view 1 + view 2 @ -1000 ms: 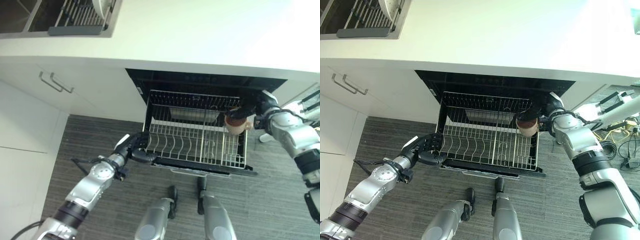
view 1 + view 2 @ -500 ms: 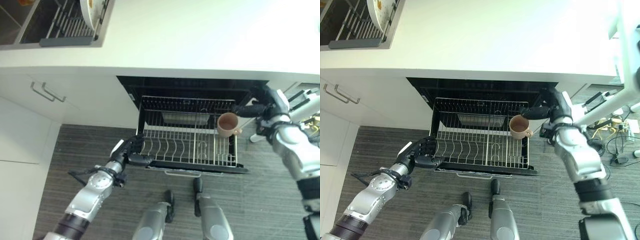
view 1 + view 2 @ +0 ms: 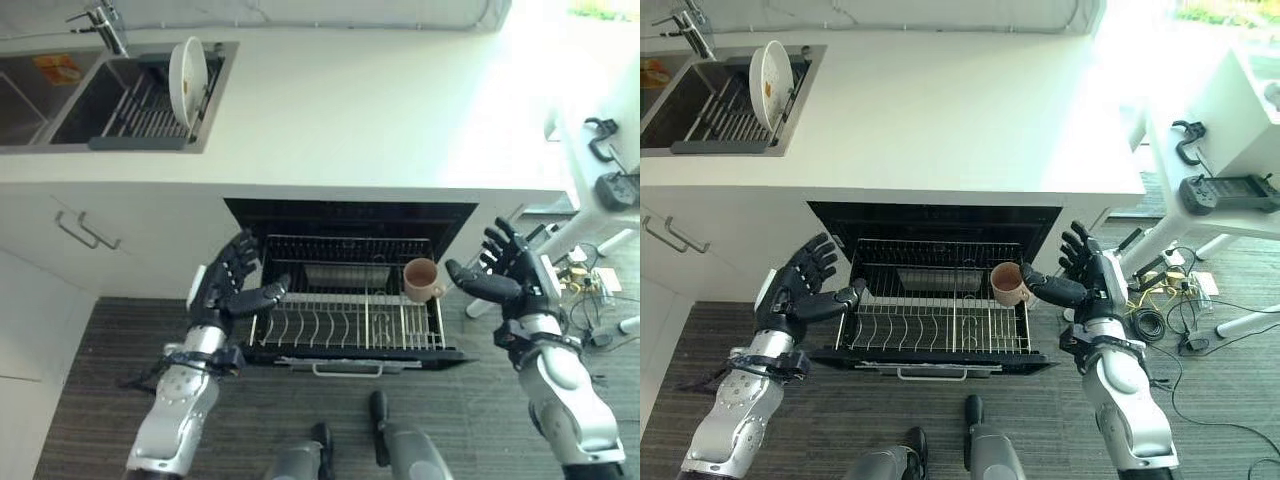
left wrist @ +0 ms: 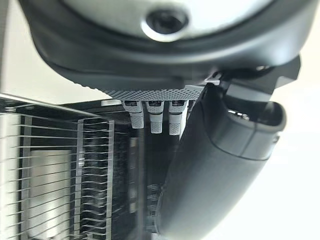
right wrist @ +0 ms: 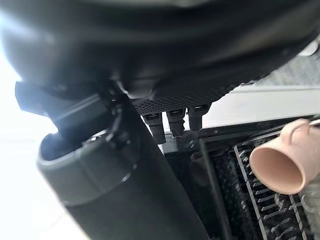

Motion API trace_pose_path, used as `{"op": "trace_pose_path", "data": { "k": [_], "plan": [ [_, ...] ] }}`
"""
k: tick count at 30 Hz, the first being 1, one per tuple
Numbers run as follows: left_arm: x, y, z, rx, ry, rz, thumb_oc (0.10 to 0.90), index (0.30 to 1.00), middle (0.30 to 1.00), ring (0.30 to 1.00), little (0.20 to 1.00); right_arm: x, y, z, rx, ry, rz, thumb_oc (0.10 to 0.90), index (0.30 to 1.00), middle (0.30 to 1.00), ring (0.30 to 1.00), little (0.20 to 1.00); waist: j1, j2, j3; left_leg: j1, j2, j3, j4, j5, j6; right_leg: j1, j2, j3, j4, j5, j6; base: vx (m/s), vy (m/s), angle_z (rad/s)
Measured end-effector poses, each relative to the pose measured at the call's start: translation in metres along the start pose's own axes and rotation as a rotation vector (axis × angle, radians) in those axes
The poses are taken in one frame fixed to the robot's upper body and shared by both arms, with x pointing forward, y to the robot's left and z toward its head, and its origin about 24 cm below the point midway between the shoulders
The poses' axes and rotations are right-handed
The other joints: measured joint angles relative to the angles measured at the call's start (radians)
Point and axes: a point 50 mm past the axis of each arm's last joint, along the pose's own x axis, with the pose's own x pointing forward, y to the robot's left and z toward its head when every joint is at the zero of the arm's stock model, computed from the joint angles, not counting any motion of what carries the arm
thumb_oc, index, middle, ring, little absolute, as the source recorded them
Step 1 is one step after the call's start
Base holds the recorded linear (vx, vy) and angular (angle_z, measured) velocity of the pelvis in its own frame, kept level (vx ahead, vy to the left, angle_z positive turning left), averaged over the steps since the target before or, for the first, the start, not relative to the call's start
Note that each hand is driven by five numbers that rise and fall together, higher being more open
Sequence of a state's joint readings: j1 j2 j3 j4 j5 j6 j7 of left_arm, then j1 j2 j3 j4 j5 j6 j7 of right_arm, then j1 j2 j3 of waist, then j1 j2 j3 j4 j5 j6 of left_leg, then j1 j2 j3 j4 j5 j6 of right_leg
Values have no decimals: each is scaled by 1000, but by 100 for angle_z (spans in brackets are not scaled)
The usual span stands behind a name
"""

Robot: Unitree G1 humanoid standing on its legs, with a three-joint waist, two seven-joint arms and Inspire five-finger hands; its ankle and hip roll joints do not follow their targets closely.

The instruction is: Place the dishes in the dishwasher.

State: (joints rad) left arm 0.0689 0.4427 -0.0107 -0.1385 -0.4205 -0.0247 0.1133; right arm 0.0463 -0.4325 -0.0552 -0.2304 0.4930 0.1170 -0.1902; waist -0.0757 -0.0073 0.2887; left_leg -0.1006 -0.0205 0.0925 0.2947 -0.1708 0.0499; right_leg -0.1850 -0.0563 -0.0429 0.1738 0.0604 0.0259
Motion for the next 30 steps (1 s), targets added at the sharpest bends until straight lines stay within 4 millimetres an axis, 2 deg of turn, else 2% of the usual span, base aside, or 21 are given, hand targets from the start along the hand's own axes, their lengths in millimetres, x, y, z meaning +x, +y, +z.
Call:
{"op": "trace_pose_path", "data": {
  "k": [5, 8, 14, 15, 20, 26, 29, 30],
  "plan": [
    [-1, 3, 3, -6, -28, -1, 800, 900, 900, 900, 900, -1, 2, 4, -13, -44, 32, 800, 900, 900, 900, 900, 1, -22, -23, -2, 1, 0, 3, 0, 1, 0, -1, 0, -2, -6, 9, 0, 0, 0],
    [-6, 8, -1, -3, -7, 17, 800, 900, 900, 900, 900, -6, 3, 7, -9, -73, 67, 800, 900, 900, 900, 900, 0, -22, -24, -1, 1, -1, 1, 0, 1, -1, 0, 0, -1, -2, 4, 0, 0, 0],
    [-6, 12, 3, -5, -38, 34, 800, 900, 900, 900, 900, -7, 5, 12, -13, -111, 122, 800, 900, 900, 900, 900, 1, -22, -27, 1, 2, -1, 0, 0, 1, -1, 0, 0, 2, -2, 4, 0, 0, 0],
    [-6, 9, 2, -17, -38, 14, 800, 900, 900, 900, 900, -7, 5, 11, -23, -109, 145, 800, 900, 900, 900, 900, -2, -29, -43, 1, 2, 1, 3, 0, 1, 0, 0, 1, 2, -1, 4, 0, 0, 0],
    [-8, -3, 2, -41, -59, -23, 800, 900, 900, 900, 900, -16, 0, 12, -59, -126, 189, 800, 900, 900, 900, 900, 15, -31, -44, -3, 2, -4, 0, 0, -1, 2, 7, 6, 3, -1, 4, -31, -44, 2],
    [-9, -3, 1, -42, -54, -25, 800, 900, 900, 900, 900, -16, 1, 14, -64, -137, 192, 800, 900, 900, 900, 900, 25, -34, -46, -2, 4, -19, -9, -2, -10, 3, 9, -8, 14, -16, -5, 23, -28, 7],
    [-8, -4, 2, -80, -53, -40, 800, 900, 900, 900, 900, -15, -3, 17, -131, -141, 201, 800, 900, 900, 900, 900, 29, -39, -49, 18, -8, -15, -61, 38, -56, 4, -12, -21, 23, -22, -9, 21, 132, 21],
    [-6, -7, 3, -80, -62, -56, 800, 900, 900, 900, 900, -14, -5, 19, -152, -148, 198, 800, 900, 900, 900, 900, 21, -50, -49, 13, -8, 6, -35, 40, -104, 10, -49, -26, 14, -29, -17, 53, 413, 44]
  ]
}}
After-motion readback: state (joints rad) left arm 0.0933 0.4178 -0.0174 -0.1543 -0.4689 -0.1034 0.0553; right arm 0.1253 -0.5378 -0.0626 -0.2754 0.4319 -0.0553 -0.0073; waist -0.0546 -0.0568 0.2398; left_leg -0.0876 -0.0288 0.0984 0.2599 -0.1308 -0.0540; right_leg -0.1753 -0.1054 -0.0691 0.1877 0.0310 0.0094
